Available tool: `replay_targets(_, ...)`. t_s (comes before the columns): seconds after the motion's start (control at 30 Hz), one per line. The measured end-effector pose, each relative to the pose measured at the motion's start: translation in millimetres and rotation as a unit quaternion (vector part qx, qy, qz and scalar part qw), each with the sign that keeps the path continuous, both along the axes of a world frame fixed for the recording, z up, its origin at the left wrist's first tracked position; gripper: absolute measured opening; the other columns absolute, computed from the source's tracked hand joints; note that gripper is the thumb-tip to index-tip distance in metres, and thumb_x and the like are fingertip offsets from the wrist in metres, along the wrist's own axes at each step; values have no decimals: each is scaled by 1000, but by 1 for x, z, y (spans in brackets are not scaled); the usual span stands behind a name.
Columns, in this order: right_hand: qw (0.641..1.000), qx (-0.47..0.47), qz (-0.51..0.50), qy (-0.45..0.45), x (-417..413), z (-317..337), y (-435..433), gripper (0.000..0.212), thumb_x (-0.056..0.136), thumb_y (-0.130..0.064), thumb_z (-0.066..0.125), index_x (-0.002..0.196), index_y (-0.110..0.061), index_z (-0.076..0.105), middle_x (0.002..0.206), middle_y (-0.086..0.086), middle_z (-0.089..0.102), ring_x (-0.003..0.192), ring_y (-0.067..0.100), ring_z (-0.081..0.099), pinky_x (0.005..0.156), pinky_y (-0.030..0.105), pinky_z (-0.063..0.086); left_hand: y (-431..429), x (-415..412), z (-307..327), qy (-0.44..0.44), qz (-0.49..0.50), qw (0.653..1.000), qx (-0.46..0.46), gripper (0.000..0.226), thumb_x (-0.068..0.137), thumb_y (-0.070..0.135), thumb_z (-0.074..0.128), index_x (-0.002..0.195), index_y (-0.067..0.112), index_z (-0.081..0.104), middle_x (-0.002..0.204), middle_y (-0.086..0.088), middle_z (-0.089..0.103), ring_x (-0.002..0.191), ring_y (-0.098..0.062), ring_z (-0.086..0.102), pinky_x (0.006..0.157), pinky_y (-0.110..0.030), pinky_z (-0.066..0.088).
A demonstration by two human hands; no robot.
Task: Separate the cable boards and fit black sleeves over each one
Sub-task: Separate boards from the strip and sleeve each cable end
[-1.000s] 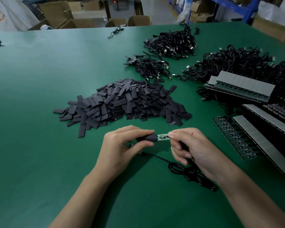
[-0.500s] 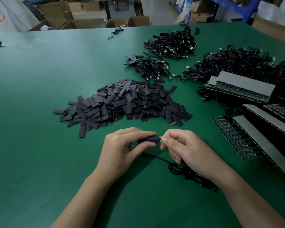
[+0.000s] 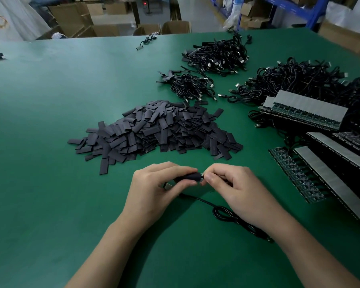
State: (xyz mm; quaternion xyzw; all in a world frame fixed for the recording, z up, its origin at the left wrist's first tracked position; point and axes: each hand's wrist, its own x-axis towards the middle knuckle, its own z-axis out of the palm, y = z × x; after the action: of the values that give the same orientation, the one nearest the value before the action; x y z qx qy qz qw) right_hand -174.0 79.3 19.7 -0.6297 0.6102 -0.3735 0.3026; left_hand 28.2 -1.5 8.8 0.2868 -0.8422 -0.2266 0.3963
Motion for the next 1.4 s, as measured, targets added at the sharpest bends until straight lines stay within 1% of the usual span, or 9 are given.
replay_targets(0.13,999,-8,-9,49,0,-1,1,26,105,-36,53,83,-35,65,54,-7,42,48,8,33,49,31,29,-1,1,-3,-14,1,1000,-25,21,88,33,78,105,21,81,95,13,76,83,-7,72,71,-36,59)
replay_targets(0.23,993,-21,-18,110,0,-1,1,25,106,-36,52,84,-32,63,55,-6,46,51,13,41,53,37,37,-2,1,-4,-15,-9,1000,-19,21,89,33,79,106,21,81,96,13,76,83,-9,72,70,-37,59)
replay_targets(0.4,984,-53,-31,165,1,2,2,26,105,-38,47,83,-30,59,61,-11,50,62,11,50,56,27,36,-1,1,-2,-11,-23,999,38,21,89,36,77,104,22,81,93,17,75,84,-4,71,72,-31,58)
replay_targets(0.67,986,-57,-32,155,1,-1,2,19,103,-35,56,86,-29,62,67,-20,52,63,5,50,54,22,29,2,-1,-2,-13,-14,999,38,17,88,33,79,103,25,80,94,20,73,86,-1,70,76,-26,57)
replay_targets(0.87,996,-45,-32,69,1,-1,1,18,97,-41,55,85,-31,64,59,-1,47,52,10,41,52,37,36,1,-1,-3,0,-4,1000,26,19,89,39,76,104,27,80,96,19,74,87,-2,71,74,-30,59)
replay_targets(1.0,999,-27,-32,27,2,-1,1,14,100,-32,64,85,-31,65,63,6,49,52,7,38,52,37,35,0,0,-3,-3,-2,1000,22,18,89,38,77,104,28,79,96,18,75,87,-4,72,74,-33,59)
replay_targets(1.1,999,-17,-29,-8,2,0,0,15,98,-27,67,84,-29,66,58,-2,43,52,5,38,52,28,33,0,0,-3,-3,-3,1000,16,17,90,38,76,104,29,79,96,19,74,87,-3,72,74,-33,59)
replay_targets(1.2,999,-2,-27,-40,1,0,0,14,97,-24,69,83,-27,66,58,-10,41,53,5,37,53,24,32,0,0,-3,-17,-5,1000,-19,15,91,37,77,103,28,79,93,18,74,82,-3,70,71,-35,58)
replay_targets(1.4,999,7,-20,-37,2,3,1,17,99,-27,66,82,-26,66,61,4,45,56,7,39,56,31,34,-1,0,-2,-34,8,995,-99,18,92,39,75,102,25,80,90,15,74,70,-7,65,63,-33,53)
